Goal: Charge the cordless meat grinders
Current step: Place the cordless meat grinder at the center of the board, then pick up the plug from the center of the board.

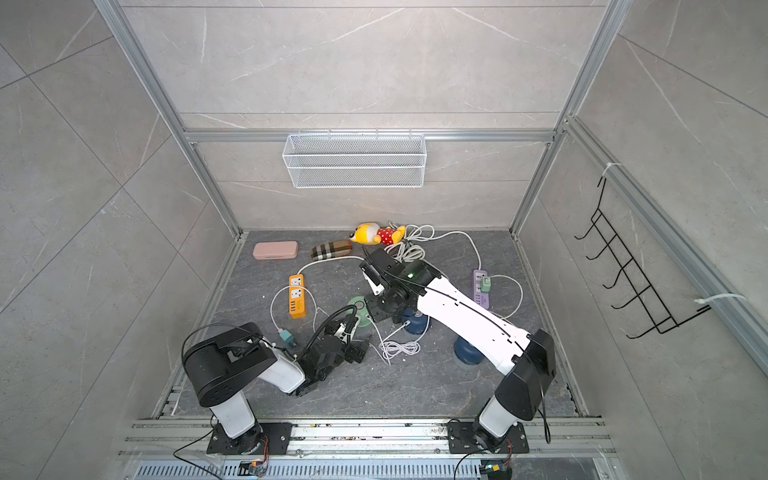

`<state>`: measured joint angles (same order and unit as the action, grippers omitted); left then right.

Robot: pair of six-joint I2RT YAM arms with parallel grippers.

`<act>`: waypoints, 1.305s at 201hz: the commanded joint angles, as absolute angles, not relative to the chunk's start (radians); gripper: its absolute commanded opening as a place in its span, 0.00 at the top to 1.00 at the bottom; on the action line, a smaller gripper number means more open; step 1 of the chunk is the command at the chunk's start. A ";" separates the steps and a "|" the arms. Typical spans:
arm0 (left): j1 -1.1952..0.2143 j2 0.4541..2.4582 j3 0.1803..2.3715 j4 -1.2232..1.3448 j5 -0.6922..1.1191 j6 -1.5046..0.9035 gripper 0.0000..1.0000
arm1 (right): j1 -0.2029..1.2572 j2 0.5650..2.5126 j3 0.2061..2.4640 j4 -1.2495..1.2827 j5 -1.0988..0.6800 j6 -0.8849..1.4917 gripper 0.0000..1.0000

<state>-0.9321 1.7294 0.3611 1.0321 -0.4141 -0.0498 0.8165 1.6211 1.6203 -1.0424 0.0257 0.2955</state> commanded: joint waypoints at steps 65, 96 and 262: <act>-1.066 1.309 0.447 0.195 -0.672 -0.315 0.00 | 0.808 1.573 1.572 -0.974 0.035 0.309 0.53; -1.080 1.153 0.518 -0.155 -0.703 -0.482 0.00 | 0.807 1.583 1.573 -0.950 0.019 0.293 0.54; -0.358 1.213 0.841 -0.745 -0.186 -0.600 0.29 | 0.806 1.573 1.461 -0.780 -0.154 0.291 0.59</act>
<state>-0.4686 1.2160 0.8772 -0.7757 -0.3325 -0.6350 0.8093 1.6028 1.4834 -0.8089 -0.1246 0.2951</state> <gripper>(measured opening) 0.756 0.415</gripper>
